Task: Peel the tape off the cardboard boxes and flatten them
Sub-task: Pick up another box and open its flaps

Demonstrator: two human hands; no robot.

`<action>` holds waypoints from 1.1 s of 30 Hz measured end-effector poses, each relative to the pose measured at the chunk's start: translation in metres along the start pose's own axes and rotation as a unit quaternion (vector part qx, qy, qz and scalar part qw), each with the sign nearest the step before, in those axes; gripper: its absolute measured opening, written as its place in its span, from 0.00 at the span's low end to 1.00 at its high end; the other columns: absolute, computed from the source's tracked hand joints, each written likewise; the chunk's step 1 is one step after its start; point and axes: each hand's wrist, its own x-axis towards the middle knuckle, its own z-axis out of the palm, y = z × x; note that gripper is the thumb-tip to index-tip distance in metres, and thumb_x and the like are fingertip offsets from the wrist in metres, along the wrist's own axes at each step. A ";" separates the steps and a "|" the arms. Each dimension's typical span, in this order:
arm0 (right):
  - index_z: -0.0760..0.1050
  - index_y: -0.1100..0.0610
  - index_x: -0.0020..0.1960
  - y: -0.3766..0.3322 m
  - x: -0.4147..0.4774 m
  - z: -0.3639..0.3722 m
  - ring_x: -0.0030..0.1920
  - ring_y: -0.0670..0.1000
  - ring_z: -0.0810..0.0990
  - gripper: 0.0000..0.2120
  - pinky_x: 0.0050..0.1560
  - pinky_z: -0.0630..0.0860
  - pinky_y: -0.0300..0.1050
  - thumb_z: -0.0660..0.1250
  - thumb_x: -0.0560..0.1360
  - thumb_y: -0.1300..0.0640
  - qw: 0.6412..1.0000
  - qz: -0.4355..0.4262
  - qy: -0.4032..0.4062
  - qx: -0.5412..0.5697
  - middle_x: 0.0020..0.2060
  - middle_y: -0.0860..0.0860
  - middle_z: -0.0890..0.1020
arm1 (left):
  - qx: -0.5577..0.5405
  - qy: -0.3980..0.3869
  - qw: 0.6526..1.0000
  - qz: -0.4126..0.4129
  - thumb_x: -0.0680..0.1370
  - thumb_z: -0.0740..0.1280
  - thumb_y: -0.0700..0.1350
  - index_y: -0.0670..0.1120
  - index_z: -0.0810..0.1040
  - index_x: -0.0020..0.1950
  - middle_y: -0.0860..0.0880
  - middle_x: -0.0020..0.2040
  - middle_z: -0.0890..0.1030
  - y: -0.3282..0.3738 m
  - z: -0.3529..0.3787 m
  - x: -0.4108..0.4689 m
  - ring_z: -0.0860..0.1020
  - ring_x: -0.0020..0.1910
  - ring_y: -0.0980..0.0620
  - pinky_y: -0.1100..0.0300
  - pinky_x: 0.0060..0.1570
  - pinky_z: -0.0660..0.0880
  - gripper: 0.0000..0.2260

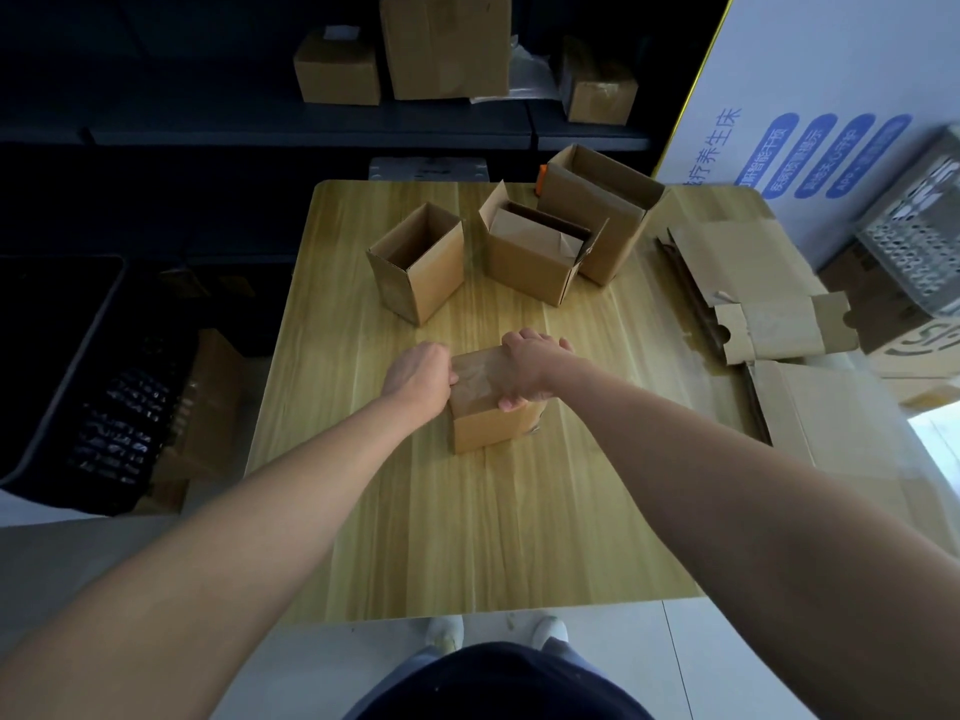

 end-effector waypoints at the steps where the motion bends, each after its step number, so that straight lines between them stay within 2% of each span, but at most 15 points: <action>1: 0.57 0.55 0.74 -0.001 0.000 0.000 0.71 0.58 0.63 0.44 0.72 0.55 0.60 0.75 0.67 0.45 1.000 -0.001 -0.001 -0.004 0.69 0.52 0.65 | 0.015 -0.004 1.000 0.017 0.80 0.62 0.41 0.39 0.76 0.48 0.42 0.49 0.77 0.000 0.000 -0.001 0.76 0.46 0.46 0.56 0.43 0.70 0.07; 8: 0.56 0.55 0.75 -0.004 -0.004 -0.001 0.73 0.57 0.60 0.44 0.74 0.51 0.62 0.74 0.68 0.44 1.000 0.007 -0.007 -0.022 0.70 0.52 0.64 | 0.108 -0.010 0.985 0.137 0.81 0.58 0.40 0.39 0.73 0.55 0.42 0.54 0.74 -0.006 0.002 -0.003 0.75 0.52 0.46 0.55 0.49 0.71 0.07; 12: 0.56 0.54 0.76 -0.006 -0.005 0.001 0.73 0.57 0.59 0.44 0.73 0.50 0.62 0.74 0.68 0.44 0.999 0.010 -0.007 -0.034 0.71 0.52 0.64 | 0.102 -0.004 0.974 0.201 0.81 0.55 0.36 0.44 0.68 0.51 0.46 0.51 0.70 -0.016 0.007 -0.009 0.70 0.53 0.48 0.58 0.50 0.69 0.05; 14: 0.57 0.54 0.75 -0.005 -0.004 0.001 0.73 0.57 0.60 0.43 0.73 0.52 0.62 0.74 0.68 0.44 1.000 0.012 -0.004 -0.028 0.70 0.51 0.64 | 0.050 0.005 0.980 0.191 0.81 0.57 0.38 0.45 0.70 0.51 0.48 0.51 0.71 -0.018 0.008 -0.009 0.70 0.53 0.50 0.58 0.52 0.70 0.04; 15: 0.57 0.54 0.75 -0.005 -0.004 0.001 0.73 0.57 0.60 0.43 0.73 0.52 0.62 0.74 0.68 0.44 1.000 0.011 -0.003 -0.028 0.70 0.51 0.65 | 0.009 0.012 0.985 0.173 0.81 0.59 0.39 0.44 0.71 0.54 0.49 0.51 0.73 -0.018 0.008 -0.010 0.71 0.53 0.51 0.58 0.52 0.70 0.04; 18: 0.57 0.54 0.75 -0.007 -0.003 0.000 0.73 0.58 0.60 0.43 0.73 0.53 0.62 0.74 0.68 0.43 0.999 0.013 -0.007 -0.037 0.70 0.52 0.64 | -0.076 0.007 0.992 0.096 0.78 0.65 0.43 0.44 0.74 0.60 0.51 0.50 0.74 -0.010 0.007 -0.011 0.73 0.49 0.53 0.59 0.50 0.72 0.11; 21: 0.57 0.54 0.75 -0.008 -0.004 0.000 0.73 0.58 0.60 0.43 0.73 0.53 0.62 0.74 0.68 0.43 0.999 0.018 -0.009 -0.041 0.70 0.52 0.64 | -0.095 0.000 0.995 0.042 0.78 0.67 0.43 0.44 0.77 0.54 0.50 0.49 0.76 -0.002 0.007 -0.005 0.74 0.46 0.53 0.60 0.44 0.70 0.07; 23: 0.57 0.54 0.75 -0.008 -0.004 0.001 0.72 0.58 0.61 0.43 0.73 0.54 0.62 0.74 0.68 0.43 0.999 0.020 -0.009 -0.043 0.70 0.52 0.65 | -0.095 -0.004 0.995 0.036 0.78 0.66 0.42 0.45 0.78 0.48 0.49 0.49 0.77 0.000 0.008 -0.003 0.74 0.46 0.52 0.60 0.42 0.68 0.02; 27: 0.58 0.54 0.75 -0.008 -0.005 0.002 0.72 0.57 0.61 0.42 0.73 0.53 0.62 0.74 0.68 0.44 0.999 0.026 -0.005 -0.039 0.70 0.51 0.65 | -0.096 -0.024 0.991 0.094 0.78 0.64 0.38 0.45 0.74 0.42 0.50 0.48 0.72 -0.005 0.015 -0.005 0.71 0.52 0.50 0.58 0.53 0.69 0.06; 29: 0.58 0.54 0.75 -0.007 -0.005 0.003 0.72 0.57 0.61 0.42 0.73 0.53 0.62 0.74 0.68 0.44 0.999 0.022 0.000 -0.032 0.70 0.51 0.65 | -0.214 -0.051 0.972 0.078 0.78 0.63 0.36 0.45 0.72 0.41 0.49 0.48 0.72 -0.014 0.012 -0.008 0.72 0.52 0.50 0.59 0.55 0.69 0.08; 30: 0.58 0.54 0.75 -0.006 -0.005 0.002 0.72 0.57 0.61 0.42 0.73 0.53 0.63 0.74 0.68 0.44 0.999 0.018 0.000 -0.030 0.70 0.51 0.65 | -0.293 -0.066 0.952 0.057 0.78 0.63 0.35 0.45 0.72 0.40 0.48 0.47 0.74 -0.019 0.010 -0.011 0.73 0.50 0.50 0.59 0.55 0.71 0.09; 33: 0.57 0.54 0.75 -0.008 -0.004 0.000 0.73 0.58 0.60 0.42 0.73 0.53 0.63 0.74 0.69 0.45 0.999 0.015 -0.006 -0.031 0.71 0.51 0.64 | -0.498 -0.099 0.862 -0.013 0.79 0.60 0.33 0.46 0.70 0.39 0.48 0.41 0.79 -0.035 0.007 -0.019 0.76 0.46 0.51 0.57 0.51 0.72 0.12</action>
